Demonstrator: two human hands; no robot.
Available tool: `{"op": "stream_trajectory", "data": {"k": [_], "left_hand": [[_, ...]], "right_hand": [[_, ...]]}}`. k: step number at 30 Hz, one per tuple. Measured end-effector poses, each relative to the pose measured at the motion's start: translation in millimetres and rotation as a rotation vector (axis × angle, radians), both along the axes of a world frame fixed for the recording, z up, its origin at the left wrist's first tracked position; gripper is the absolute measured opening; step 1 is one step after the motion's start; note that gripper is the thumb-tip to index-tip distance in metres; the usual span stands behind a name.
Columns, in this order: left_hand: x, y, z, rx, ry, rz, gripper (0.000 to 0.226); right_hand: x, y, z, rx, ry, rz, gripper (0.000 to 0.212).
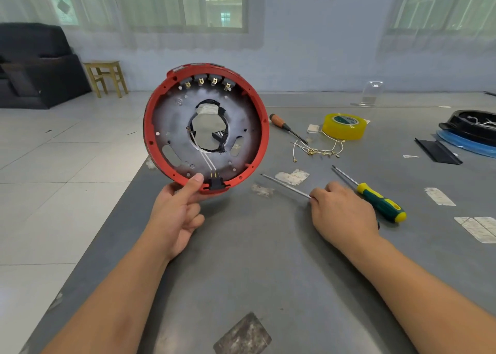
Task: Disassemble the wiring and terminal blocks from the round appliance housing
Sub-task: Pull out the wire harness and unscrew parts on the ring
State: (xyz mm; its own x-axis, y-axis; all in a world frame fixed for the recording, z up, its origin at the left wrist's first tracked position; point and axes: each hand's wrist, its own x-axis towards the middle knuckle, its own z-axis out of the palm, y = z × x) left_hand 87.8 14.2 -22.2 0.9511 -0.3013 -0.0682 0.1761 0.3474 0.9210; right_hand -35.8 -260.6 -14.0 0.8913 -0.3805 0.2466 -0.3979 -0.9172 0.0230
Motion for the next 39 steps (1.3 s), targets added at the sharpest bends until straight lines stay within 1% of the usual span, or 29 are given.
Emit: {"op": "stream_trajectory", "data": {"k": [3, 6, 8, 11, 14, 18, 24, 28, 33, 36, 39], "left_hand": [[3, 1, 0, 0.026, -0.023, 0.052, 0.027], [5, 1, 0, 0.022, -0.029, 0.065, 0.028], [6, 0, 0, 0.029, -0.029, 0.060, 0.027], [7, -2, -1, 0.076, -0.040, 0.072, 0.024], [7, -3, -2, 0.107, -0.052, 0.082, 0.021], [9, -3, -3, 0.104, -0.049, 0.074, 0.018], [11, -1, -3, 0.125, -0.036, 0.045, 0.027], [9, 0, -3, 0.130, -0.051, 0.034, 0.035], [5, -1, -1, 0.141, -0.086, 0.020, 0.036], [3, 0, 0, 0.140, -0.088, 0.017, 0.033], [3, 0, 0, 0.153, -0.093, 0.014, 0.037]], "right_hand": [[-6, 1, 5, 0.032, -0.009, 0.146, 0.032], [-11, -1, 9, 0.029, 0.015, 0.283, 0.028], [-13, -4, 12, 0.085, 0.019, 0.383, 0.025], [-14, -5, 12, 0.167, -0.077, 0.488, 0.019], [-13, -4, 11, 0.159, -0.147, 0.511, 0.021], [-8, -1, 11, 0.060, -0.173, 0.498, 0.028], [-4, 1, 13, -0.014, -0.197, 0.496, 0.033], [-4, 1, 14, -0.037, -0.218, 0.509, 0.030], [-5, 1, 17, -0.073, -0.227, 0.559, 0.032], [-4, 0, 16, -0.105, -0.264, 0.572, 0.027], [-3, -3, 17, -0.128, -0.291, 0.588, 0.023]]}}
